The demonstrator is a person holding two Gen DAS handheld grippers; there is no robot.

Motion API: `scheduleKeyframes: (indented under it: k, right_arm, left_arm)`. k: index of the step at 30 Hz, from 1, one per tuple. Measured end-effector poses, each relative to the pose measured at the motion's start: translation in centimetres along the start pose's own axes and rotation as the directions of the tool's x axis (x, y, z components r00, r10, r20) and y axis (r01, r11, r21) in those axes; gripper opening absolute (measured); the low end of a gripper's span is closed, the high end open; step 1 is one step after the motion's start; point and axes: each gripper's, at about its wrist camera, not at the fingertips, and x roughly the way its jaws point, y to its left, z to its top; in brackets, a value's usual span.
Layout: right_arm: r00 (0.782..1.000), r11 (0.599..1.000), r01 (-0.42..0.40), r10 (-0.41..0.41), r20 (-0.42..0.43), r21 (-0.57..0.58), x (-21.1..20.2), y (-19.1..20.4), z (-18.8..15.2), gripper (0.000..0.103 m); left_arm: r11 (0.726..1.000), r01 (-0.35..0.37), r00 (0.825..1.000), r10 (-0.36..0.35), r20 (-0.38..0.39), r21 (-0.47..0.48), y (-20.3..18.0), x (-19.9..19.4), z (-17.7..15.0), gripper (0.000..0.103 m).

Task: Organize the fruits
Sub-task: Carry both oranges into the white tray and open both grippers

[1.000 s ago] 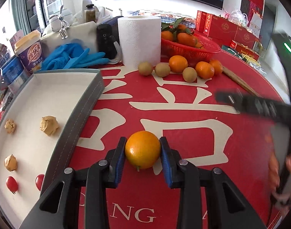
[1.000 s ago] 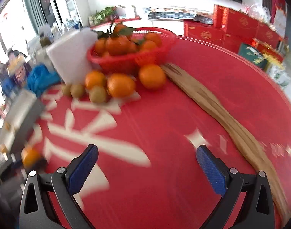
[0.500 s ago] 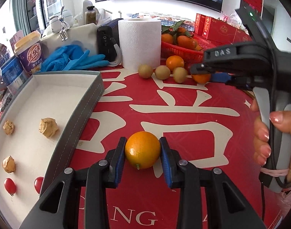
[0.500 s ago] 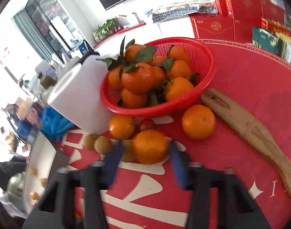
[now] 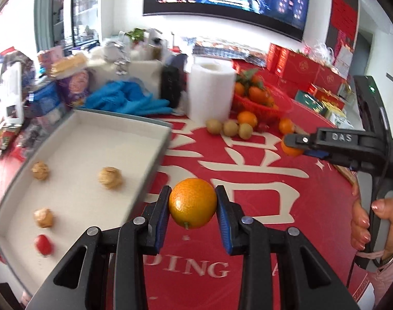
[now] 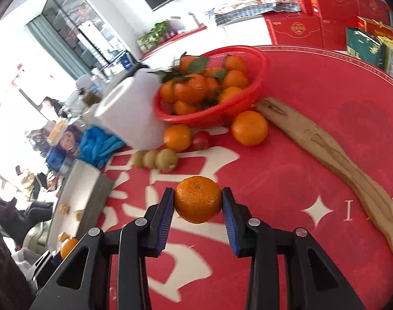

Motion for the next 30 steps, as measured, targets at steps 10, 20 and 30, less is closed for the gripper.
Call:
scheduleKeyframes:
  k: [10, 20, 30]
  right_arm:
    - [0.996, 0.985, -0.085, 0.078, -0.052, -0.151, 1.1, 8.8, -0.8, 0.038]
    - [0.986, 0.946, -0.128, 0.088, -0.143, -0.297, 5.4, 18.0, -3.2, 0.038]
    - [0.981, 0.917, -0.133, 0.066, -0.184, -0.377, 7.6, 22.3, -4.7, 0.038]
  left_arm:
    - [0.981, -0.18, 0.984, 0.18, -0.015, -0.072, 5.9, -1.4, 0.0, 0.037]
    - [0.959, -0.235, 0.972, 0.23, -0.046, -0.158, 11.1, -1.5, -1.7, 0.037]
    - [0.945, -0.259, 0.966, 0.248, -0.076, -0.201, 13.7, -0.4, -2.9, 0.037]
